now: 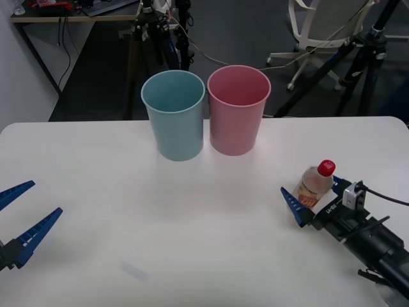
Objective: Grasp the object on the table and drop it into the matching bin: aluminum can to the light blue bin, PET bottle to the pink bin.
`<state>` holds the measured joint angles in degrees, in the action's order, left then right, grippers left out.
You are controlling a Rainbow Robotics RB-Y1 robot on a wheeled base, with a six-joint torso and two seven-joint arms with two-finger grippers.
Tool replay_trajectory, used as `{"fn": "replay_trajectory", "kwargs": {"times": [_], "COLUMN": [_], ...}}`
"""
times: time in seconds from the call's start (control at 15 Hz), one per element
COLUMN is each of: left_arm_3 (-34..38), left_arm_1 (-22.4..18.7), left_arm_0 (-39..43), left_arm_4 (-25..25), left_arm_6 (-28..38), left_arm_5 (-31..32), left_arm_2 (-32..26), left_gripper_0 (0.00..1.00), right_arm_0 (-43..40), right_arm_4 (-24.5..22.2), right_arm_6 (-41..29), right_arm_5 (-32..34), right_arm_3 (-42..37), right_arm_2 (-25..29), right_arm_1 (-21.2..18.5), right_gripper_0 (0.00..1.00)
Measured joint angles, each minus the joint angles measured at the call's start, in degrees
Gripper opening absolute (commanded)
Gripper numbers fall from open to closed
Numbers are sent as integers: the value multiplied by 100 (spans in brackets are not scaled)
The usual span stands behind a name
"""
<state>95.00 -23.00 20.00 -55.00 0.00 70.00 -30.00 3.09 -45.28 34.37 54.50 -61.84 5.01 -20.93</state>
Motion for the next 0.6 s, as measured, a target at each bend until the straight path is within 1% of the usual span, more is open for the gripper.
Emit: {"fn": "replay_trajectory", "kwargs": {"times": [0.07,0.13,0.2,0.27,0.6], "left_arm_3": [0,0,0,0,0], "left_arm_1": [0,0,0,0,0], "left_arm_0": [0,0,0,0,0], "left_arm_4": [0,0,0,0,0], "left_arm_6": [0,0,0,0,0], "left_arm_5": [0,0,0,0,0], "left_arm_2": [0,0,0,0,0], "left_gripper_0": [100,100,100,100,100], "right_arm_0": [9,13,10,9,0], "right_arm_4": [-1,-3,-1,0,-3], "right_arm_6": [9,22,19,13,25], "right_arm_5": [-1,1,3,0,16], "right_arm_3": [4,4,1,4,5], "right_arm_2": [-1,-1,-1,1,3], "right_arm_1": [-2,0,-1,-5,-23], "right_gripper_0": [93,16,3,0,0]}}
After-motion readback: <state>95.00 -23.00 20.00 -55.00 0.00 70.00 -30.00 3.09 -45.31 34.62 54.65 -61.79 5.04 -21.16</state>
